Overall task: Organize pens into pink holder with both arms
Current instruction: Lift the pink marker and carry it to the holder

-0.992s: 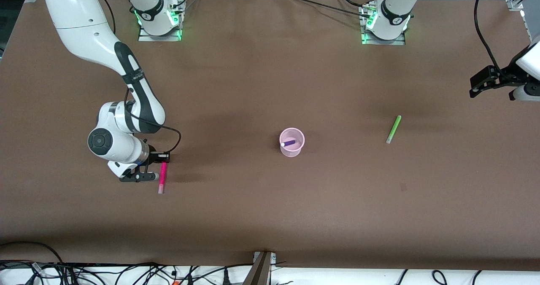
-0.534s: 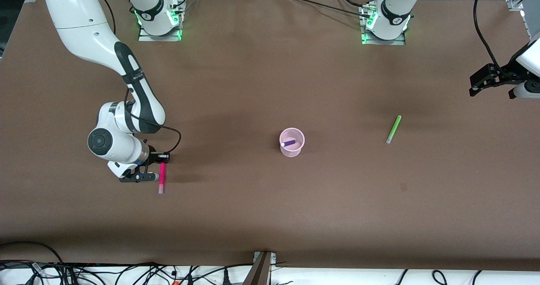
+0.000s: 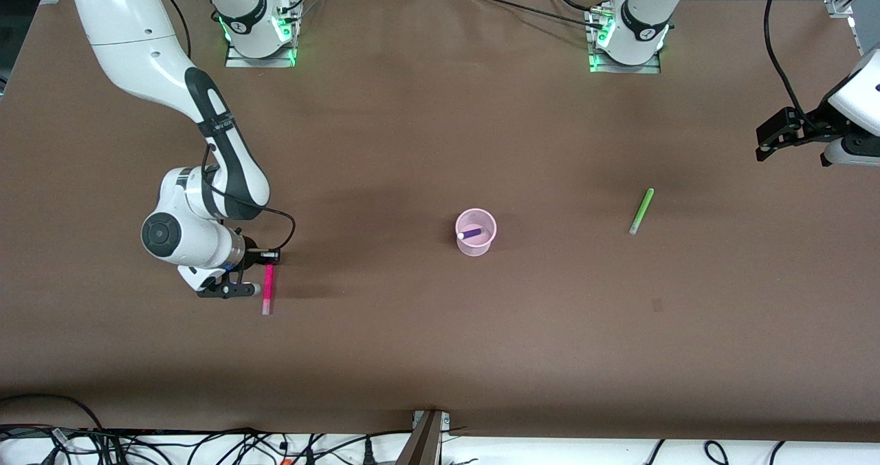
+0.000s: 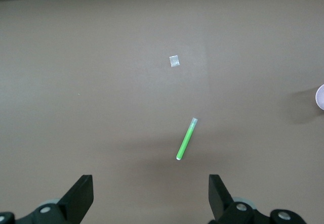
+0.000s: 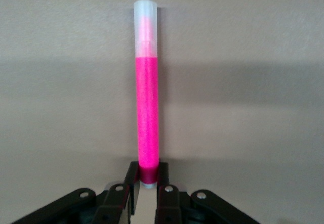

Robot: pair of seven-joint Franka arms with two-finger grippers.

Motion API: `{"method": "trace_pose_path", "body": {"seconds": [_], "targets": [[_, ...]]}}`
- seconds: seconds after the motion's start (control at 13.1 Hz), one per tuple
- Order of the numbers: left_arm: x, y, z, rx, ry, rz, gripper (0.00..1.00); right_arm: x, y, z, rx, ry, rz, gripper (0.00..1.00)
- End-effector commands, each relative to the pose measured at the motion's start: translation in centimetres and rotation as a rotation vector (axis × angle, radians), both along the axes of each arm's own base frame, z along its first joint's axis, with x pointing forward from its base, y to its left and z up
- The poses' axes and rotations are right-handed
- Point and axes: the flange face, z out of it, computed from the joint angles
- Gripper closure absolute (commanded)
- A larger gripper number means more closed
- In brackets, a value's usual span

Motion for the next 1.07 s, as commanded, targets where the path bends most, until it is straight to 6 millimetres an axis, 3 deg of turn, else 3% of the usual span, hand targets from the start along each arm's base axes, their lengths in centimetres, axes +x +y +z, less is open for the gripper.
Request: {"method": "trace_pose_path", "body": {"seconds": [0.0, 0.31, 0.76, 0.99], "targets": [[0.4, 0.5, 0.4, -0.012, 0.018, 0.008, 0.00, 1.0, 1.4, 2.3, 0.028, 0.089, -0.079, 1.00], [0.3, 0.9, 0.3, -0.013, 0.025, 0.013, 0.00, 0.9, 6.2, 6.3, 0.089, 0.218, -0.199, 1.00], [0.1, 1.3, 0.1, -0.015, 0.042, 0.019, 0.00, -1.0, 18.1, 12.7, 0.274, 0.478, -0.565, 1.00], [0.2, 1.0, 0.2, -0.015, 0.041, 0.014, 0.00, -1.6, 22.9, 15.1, 0.403, 0.607, -0.728, 1.00]]}}
